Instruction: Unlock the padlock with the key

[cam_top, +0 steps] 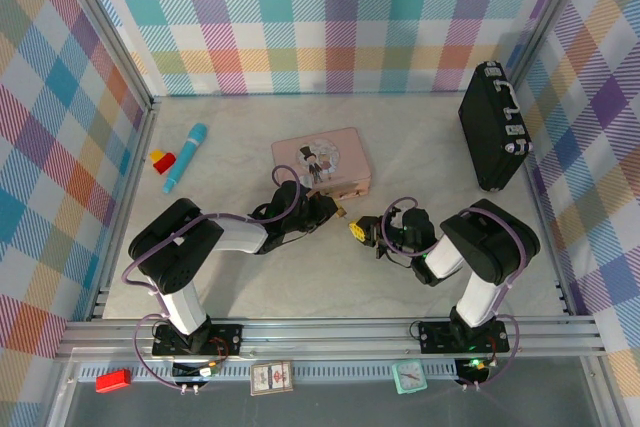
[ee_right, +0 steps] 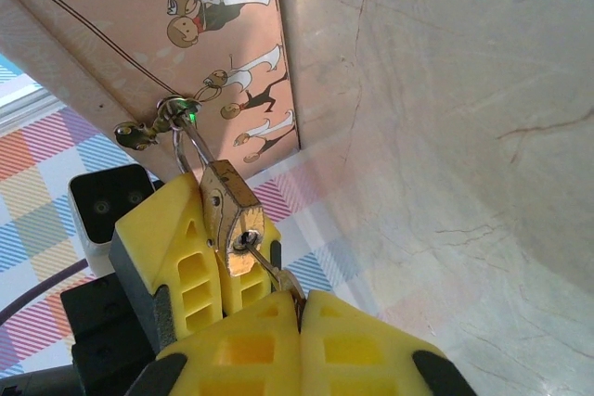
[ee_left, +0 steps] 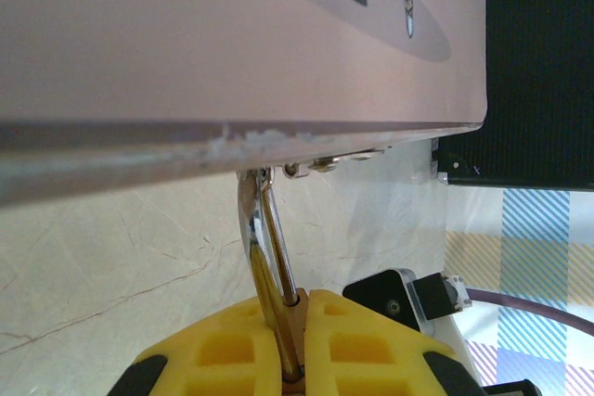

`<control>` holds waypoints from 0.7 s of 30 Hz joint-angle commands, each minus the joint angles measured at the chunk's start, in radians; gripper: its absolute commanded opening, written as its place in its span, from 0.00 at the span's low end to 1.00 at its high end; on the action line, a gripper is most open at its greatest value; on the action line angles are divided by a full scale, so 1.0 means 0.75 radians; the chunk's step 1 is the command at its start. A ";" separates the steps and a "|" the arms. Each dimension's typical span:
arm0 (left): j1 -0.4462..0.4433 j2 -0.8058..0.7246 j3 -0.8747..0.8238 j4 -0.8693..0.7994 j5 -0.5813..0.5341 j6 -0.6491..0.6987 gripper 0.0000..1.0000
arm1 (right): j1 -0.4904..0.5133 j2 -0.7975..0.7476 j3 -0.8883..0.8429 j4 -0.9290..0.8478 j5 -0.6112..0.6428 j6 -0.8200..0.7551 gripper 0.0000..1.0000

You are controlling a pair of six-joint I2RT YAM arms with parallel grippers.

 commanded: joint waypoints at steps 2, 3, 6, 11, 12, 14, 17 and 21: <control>-0.002 -0.051 -0.025 0.109 -0.026 -0.074 0.06 | 0.005 0.018 -0.012 0.081 0.015 0.016 0.00; -0.003 -0.052 -0.025 0.110 -0.025 -0.072 0.06 | 0.005 0.019 -0.012 0.081 0.015 0.018 0.00; -0.002 -0.052 -0.023 0.107 -0.024 -0.072 0.06 | 0.005 0.021 -0.011 0.087 0.015 0.019 0.00; -0.005 -0.051 -0.023 0.116 -0.024 -0.074 0.06 | 0.004 0.024 -0.009 0.085 0.013 0.018 0.00; -0.005 -0.051 -0.023 0.115 -0.024 -0.075 0.06 | 0.005 0.025 -0.009 0.083 0.013 0.017 0.00; -0.005 -0.054 -0.023 0.115 -0.024 -0.074 0.06 | 0.005 0.027 -0.010 0.081 0.012 0.014 0.00; -0.007 -0.053 -0.021 0.115 -0.024 -0.074 0.06 | 0.006 0.032 -0.008 0.079 0.007 0.013 0.00; -0.009 -0.051 -0.020 0.122 -0.023 -0.077 0.06 | 0.006 0.046 -0.002 0.098 0.001 0.020 0.00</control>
